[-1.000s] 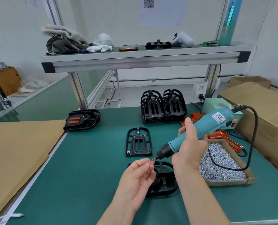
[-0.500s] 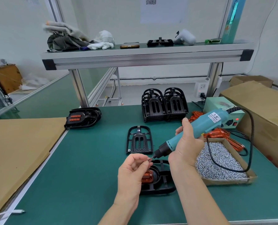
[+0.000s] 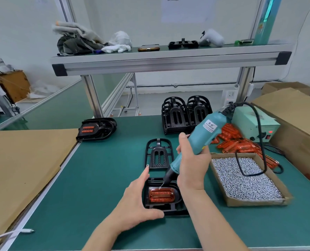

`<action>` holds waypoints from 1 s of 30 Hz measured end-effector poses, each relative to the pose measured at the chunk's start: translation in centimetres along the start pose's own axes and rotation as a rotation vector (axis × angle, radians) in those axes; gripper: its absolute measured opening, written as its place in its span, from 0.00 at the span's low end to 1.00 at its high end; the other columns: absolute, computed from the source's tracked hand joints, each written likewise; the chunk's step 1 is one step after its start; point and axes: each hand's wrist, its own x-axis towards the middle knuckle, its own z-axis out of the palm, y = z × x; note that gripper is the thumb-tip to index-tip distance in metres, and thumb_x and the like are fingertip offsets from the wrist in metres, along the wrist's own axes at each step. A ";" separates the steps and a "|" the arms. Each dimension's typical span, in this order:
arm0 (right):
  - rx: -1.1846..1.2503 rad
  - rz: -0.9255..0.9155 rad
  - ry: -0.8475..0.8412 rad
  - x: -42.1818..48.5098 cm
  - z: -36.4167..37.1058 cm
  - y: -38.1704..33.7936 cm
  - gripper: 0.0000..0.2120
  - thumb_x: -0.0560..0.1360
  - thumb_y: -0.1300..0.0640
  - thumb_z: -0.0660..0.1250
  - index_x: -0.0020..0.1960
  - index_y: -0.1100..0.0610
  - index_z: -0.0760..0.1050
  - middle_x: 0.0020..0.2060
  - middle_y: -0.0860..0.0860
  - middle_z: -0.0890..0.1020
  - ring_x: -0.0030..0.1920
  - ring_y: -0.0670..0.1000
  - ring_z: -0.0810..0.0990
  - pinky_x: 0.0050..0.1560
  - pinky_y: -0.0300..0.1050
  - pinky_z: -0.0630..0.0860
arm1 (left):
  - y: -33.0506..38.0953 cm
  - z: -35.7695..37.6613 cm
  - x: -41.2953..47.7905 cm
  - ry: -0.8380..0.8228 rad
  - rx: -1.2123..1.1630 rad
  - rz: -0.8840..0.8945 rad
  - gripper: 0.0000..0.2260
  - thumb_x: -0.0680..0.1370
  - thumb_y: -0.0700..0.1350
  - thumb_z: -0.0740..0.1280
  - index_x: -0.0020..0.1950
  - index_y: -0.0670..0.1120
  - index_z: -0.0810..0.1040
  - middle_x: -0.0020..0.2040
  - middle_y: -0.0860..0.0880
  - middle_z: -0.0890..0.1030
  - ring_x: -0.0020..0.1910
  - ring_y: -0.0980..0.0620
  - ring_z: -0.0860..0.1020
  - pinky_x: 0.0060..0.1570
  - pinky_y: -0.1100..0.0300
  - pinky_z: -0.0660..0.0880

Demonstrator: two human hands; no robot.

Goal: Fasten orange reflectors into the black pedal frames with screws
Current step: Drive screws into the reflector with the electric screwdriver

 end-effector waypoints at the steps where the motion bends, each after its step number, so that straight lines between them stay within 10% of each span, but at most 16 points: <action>1: -0.008 -0.004 -0.025 -0.4 0.2 0.3 0.07 0.71 0.55 0.75 0.44 0.55 0.78 0.30 0.46 0.79 0.31 0.44 0.77 0.35 0.35 0.75 | -0.1 0.1 0.1 0.009 0.008 -0.003 0.58 0.58 0.62 0.79 0.74 0.73 0.41 0.72 0.66 0.62 0.73 0.64 0.59 0.72 0.57 0.60; 20: -0.210 -0.030 -0.205 -2.1 2.1 2.7 0.08 0.69 0.48 0.74 0.38 0.48 0.77 0.31 0.48 0.78 0.34 0.50 0.76 0.40 0.54 0.78 | -0.6 0.1 0.2 0.052 -0.023 0.002 0.60 0.57 0.64 0.79 0.76 0.67 0.40 0.70 0.68 0.64 0.72 0.64 0.61 0.72 0.59 0.62; 30: -0.223 -0.043 -0.233 -2.3 1.8 3.0 0.10 0.69 0.47 0.74 0.39 0.50 0.76 0.30 0.47 0.77 0.32 0.49 0.74 0.37 0.49 0.75 | -0.5 0.0 0.1 0.037 -0.027 0.008 0.61 0.58 0.64 0.79 0.79 0.61 0.42 0.72 0.65 0.65 0.72 0.61 0.63 0.72 0.53 0.64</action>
